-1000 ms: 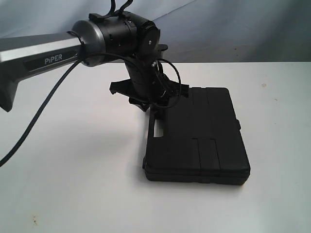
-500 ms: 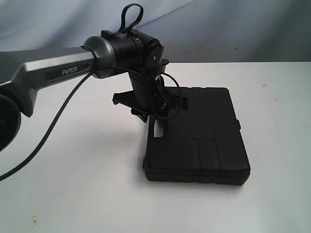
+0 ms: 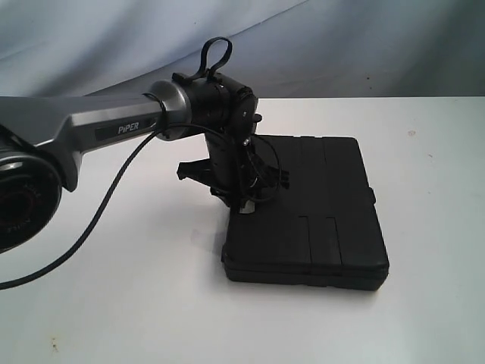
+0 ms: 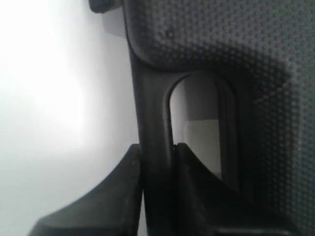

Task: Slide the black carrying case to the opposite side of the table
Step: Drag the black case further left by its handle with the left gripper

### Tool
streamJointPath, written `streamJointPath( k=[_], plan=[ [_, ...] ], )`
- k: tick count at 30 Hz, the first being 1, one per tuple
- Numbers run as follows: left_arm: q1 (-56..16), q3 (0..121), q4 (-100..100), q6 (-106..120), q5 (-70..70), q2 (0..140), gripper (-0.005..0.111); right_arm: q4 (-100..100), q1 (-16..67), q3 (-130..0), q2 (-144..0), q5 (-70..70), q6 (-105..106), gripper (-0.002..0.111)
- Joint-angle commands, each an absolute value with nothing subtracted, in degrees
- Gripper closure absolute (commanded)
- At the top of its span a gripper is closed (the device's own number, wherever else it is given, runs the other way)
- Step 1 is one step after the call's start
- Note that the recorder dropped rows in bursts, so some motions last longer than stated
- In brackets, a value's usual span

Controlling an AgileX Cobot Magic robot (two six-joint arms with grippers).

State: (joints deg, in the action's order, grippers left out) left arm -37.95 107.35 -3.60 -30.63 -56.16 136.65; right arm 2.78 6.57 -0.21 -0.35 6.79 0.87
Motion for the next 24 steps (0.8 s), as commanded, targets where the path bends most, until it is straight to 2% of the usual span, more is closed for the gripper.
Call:
streamJointPath(
  k=[1, 17, 24],
  plan=[
    [-38.21, 107.65, -3.5, -31.0, -55.93, 136.53, 0.107, 2.88, 6.23, 0.0, 0.0, 6.76, 0.79, 0.108],
    [-37.93, 107.31, -5.51, -28.26, -59.73, 136.53, 0.107, 2.88, 6.23, 0.0, 0.0, 6.76, 0.79, 0.108],
    [-35.68, 107.31, -2.91, -26.65, -60.08, 136.53, 0.107, 2.88, 6.23, 0.0, 0.0, 6.76, 0.9, 0.108]
  ],
)
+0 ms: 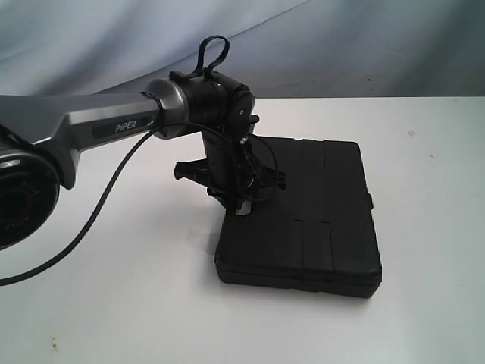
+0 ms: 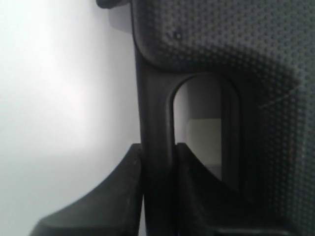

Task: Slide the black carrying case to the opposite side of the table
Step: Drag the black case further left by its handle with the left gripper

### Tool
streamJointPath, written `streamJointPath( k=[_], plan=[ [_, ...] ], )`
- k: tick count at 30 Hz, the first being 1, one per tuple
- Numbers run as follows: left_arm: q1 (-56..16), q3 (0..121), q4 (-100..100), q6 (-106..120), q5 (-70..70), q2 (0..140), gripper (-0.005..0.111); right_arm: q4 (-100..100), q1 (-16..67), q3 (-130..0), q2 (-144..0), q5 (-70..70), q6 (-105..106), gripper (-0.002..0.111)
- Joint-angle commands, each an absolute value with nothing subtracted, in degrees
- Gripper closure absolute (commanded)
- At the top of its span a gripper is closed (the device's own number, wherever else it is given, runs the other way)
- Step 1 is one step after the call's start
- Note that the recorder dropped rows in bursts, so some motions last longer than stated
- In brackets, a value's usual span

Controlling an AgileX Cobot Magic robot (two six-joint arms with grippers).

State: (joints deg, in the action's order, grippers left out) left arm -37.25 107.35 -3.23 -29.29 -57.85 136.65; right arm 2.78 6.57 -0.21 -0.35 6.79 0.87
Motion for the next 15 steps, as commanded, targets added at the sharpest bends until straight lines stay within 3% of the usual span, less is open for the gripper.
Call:
streamJointPath(
  k=[1, 15],
  plan=[
    [-35.27, 107.31, -3.33, -26.4, -60.39, 136.3, 0.107, 2.88, 6.23, 0.0, 0.0, 6.76, 0.9, 0.108],
    [-31.52, 100.97, -3.08, -25.24, -56.98, 132.86, 0.107, 2.88, 6.23, 0.0, 0.0, 6.76, 0.9, 0.108]
  ],
)
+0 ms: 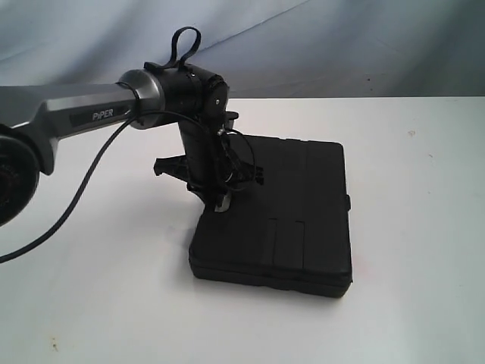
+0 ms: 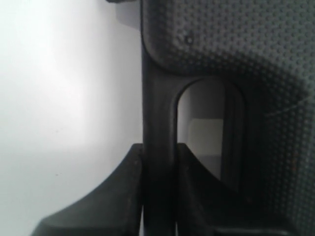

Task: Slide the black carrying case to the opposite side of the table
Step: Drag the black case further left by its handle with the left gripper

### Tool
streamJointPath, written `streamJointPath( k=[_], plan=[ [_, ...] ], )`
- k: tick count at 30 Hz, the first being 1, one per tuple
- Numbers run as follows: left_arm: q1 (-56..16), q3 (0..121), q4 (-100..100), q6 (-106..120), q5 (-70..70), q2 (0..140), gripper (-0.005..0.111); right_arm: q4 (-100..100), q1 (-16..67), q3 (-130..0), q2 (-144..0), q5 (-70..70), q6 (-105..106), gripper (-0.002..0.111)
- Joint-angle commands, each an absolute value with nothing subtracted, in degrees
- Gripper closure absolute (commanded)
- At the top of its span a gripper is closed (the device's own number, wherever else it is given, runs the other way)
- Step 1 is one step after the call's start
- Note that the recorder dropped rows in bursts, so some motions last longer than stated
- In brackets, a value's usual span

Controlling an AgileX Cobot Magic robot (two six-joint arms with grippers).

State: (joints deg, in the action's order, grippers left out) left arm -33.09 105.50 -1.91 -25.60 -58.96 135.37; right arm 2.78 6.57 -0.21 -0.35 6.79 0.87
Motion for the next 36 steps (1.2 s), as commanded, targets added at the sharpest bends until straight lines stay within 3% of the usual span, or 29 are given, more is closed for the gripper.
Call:
streamJointPath(
  k=[1, 17, 36],
  plan=[
    [-31.25, 99.01, -2.6, -25.24, -55.29, 132.01, 0.107, 2.88, 6.23, 0.0, 0.0, 6.76, 0.9, 0.108],
    [-19.35, 76.74, -3.9, -20.71, -44.76, 122.05, 0.107, 2.88, 6.23, 0.0, 0.0, 6.76, 0.9, 0.108],
    [-10.22, 71.49, -4.63, -14.59, -42.23, 120.33, 0.107, 2.88, 6.23, 0.0, 0.0, 6.76, 0.9, 0.108]
  ],
)
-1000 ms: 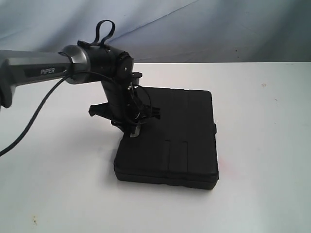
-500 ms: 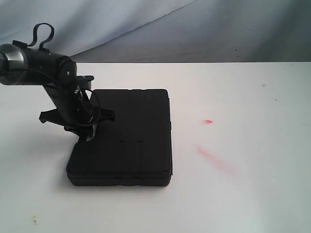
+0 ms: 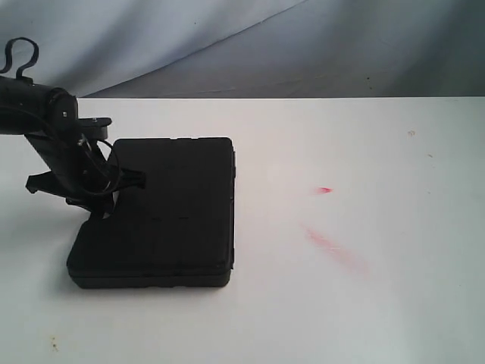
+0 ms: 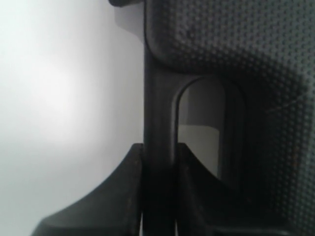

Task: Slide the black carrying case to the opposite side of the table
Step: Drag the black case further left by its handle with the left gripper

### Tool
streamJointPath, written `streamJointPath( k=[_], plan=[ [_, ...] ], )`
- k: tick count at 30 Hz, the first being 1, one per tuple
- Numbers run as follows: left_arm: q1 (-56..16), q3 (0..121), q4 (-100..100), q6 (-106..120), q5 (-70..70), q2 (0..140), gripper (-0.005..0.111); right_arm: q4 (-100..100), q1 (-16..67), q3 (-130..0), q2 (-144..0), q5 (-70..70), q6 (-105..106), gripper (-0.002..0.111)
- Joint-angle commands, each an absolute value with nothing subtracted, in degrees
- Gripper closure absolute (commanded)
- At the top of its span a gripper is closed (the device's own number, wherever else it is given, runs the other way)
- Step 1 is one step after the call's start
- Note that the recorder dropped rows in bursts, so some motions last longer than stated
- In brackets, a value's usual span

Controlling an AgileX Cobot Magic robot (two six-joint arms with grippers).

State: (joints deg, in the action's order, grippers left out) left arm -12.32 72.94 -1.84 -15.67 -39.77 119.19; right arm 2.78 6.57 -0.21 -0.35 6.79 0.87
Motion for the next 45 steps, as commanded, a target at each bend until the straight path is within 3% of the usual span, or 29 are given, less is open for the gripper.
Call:
streamJointPath(
  k=[1, 24, 45],
  plan=[
    [-9.92, 71.49, -4.93, -14.5, -42.23, 120.33, 0.107, 2.88, 6.23, 0.0, 0.0, 6.76, 0.9, 0.108],
    [-4.58, 71.49, -7.83, -11.41, -42.99, 120.33, 0.107, 2.88, 6.23, 0.0, 0.0, 6.76, 0.9, 0.108],
    [-4.58, 71.49, -7.41, -10.01, -43.44, 120.33, 0.107, 2.88, 6.23, 0.0, 0.0, 6.76, 0.9, 0.108]
  ],
)
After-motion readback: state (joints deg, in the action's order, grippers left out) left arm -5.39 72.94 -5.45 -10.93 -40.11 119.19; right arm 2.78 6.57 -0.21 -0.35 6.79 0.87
